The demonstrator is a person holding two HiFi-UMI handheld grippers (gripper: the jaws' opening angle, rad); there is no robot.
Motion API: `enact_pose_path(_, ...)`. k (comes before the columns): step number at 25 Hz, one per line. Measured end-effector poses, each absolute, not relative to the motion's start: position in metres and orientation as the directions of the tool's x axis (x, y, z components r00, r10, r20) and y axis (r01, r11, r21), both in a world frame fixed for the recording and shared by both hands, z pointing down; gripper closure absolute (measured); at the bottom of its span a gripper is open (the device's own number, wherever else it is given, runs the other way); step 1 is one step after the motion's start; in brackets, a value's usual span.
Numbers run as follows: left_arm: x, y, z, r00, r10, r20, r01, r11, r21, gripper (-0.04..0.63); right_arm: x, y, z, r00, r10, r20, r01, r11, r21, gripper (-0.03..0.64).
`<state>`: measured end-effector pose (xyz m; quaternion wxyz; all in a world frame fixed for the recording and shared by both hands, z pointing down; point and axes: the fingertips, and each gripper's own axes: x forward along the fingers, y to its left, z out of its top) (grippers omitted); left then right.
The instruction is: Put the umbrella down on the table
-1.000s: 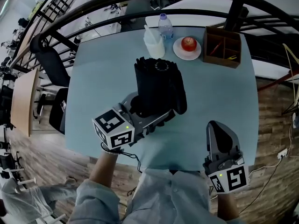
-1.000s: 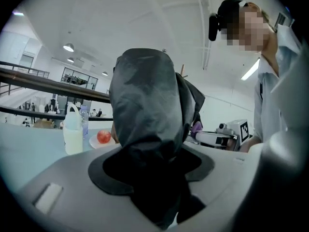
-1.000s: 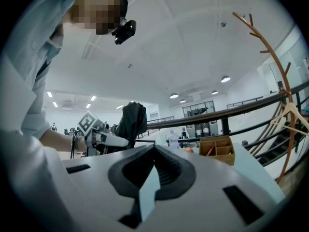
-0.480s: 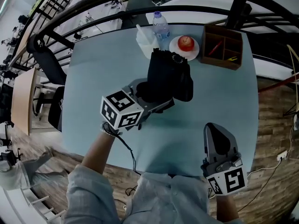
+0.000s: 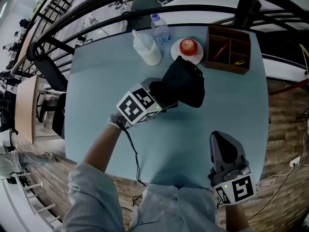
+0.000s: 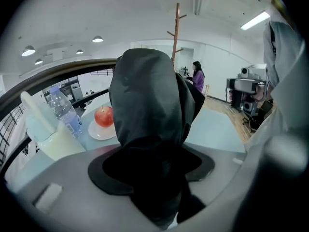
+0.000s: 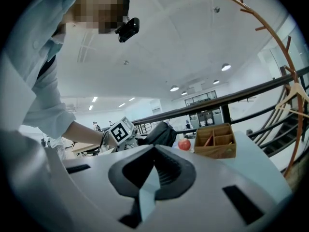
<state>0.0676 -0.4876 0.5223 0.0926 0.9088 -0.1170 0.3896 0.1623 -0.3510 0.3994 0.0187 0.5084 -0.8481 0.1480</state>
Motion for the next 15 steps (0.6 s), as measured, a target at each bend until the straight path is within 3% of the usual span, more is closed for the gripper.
enact_pose_path(15,0.097,-0.508,0.598,0.431,-0.069,0.900,-0.116,-0.993,-0.020,0.328,0.189,-0.359,0.423,-0.470,-0.858,0.209,-0.871,0.411,-0.270,0.621)
